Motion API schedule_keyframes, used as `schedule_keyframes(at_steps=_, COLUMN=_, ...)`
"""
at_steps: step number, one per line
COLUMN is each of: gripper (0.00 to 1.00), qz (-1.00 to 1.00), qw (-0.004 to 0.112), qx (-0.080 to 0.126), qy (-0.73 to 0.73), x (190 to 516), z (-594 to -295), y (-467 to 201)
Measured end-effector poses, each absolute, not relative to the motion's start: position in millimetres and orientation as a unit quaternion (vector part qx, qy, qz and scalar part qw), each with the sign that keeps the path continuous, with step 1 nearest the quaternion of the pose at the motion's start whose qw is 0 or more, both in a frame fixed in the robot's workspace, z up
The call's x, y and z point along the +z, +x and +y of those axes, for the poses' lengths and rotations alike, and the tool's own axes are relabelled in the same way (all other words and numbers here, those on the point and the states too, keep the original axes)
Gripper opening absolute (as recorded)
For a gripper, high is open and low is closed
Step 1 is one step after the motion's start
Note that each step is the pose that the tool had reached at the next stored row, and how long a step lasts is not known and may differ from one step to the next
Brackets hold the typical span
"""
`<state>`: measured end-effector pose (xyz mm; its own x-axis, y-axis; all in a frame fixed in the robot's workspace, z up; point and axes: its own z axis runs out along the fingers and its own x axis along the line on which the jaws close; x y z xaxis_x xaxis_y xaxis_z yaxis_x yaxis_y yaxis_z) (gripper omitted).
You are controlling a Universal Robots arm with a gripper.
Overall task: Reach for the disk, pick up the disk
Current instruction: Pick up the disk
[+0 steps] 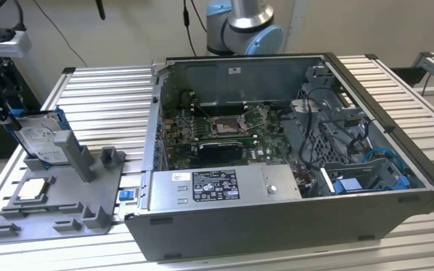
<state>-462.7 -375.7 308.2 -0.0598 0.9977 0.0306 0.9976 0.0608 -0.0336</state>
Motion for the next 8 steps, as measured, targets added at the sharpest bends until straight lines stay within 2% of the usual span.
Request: schedule_keyframes(at_steps=8, gripper=1.00, qz=-0.730, qw=0.021, qx=0.001, qy=-0.683, x=293.8, z=-375.5, y=-462.7)
